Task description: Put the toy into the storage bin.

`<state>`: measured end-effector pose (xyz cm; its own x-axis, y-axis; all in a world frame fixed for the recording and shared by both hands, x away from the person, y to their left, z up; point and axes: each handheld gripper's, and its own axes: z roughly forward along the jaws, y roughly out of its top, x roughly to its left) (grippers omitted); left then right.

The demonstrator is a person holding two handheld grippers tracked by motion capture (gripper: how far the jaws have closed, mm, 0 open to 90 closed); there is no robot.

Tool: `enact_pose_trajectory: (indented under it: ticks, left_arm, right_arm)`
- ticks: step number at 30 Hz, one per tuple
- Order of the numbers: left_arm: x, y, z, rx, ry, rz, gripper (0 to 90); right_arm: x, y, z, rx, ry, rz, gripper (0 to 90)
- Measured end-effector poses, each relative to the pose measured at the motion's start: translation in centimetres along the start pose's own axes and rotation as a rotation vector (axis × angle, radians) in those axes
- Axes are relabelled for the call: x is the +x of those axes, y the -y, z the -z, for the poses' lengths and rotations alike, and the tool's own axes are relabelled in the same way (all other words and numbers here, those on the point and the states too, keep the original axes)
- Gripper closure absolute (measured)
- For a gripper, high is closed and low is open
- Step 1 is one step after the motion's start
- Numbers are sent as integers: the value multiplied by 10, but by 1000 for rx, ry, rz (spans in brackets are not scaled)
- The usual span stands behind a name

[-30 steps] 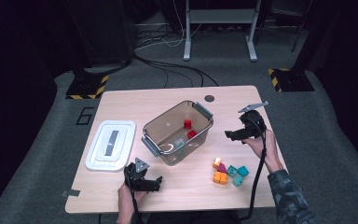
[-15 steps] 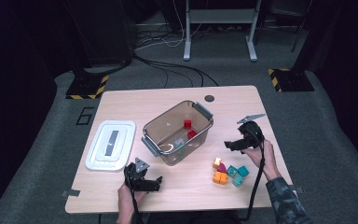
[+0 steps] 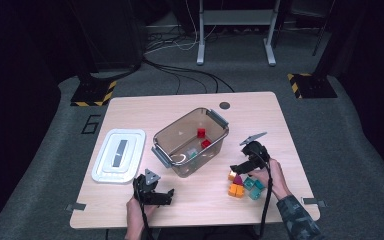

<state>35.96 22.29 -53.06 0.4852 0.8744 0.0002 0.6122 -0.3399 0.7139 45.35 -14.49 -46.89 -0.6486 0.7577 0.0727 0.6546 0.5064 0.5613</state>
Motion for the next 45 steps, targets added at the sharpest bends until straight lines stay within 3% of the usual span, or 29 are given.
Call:
enact_pose_trajectory:
  ticks: [7, 9, 12, 19, 27, 36, 39, 40, 44, 45]
  left_arm:
    - [0, 0, 0, 1, 0, 0, 1]
    - [0, 0, 0, 3, 0, -4, 1]
    - [0, 0, 0, 2, 0, -1, 1]
    - [0, 0, 0, 3, 1, -3, 1]
    - [0, 0, 0, 2, 0, -1, 1]
    - [0, 0, 0, 3, 1, -3, 1]
    - [0, 0, 0, 1, 0, 1, 1]
    - [0, 0, 0, 1, 0, 0, 1]
    - [0, 0, 0, 0, 0, 1, 1]
    - [0, 0, 0, 0, 0, 1, 1]
  right_arm:
    - [14, -2, -16, 58, -23, 39, 34]
    - [16, -2, -22, 69, -19, 62, 40]
    - [19, -2, -28, 100, -5, 59, 68]
    - [11, -2, -31, 132, 26, 43, 100]
    - [-14, 3, -32, 138, 53, -29, 114]
    - [-22, 7, -30, 140, 71, -58, 106]
    - [-21, 7, -28, 137, 81, -55, 149]
    - [-21, 8, -27, 141, 86, -53, 230]
    - [-20, 8, -23, 146, 83, -50, 368]
    - [-20, 8, -23, 146, 83, -50, 368]
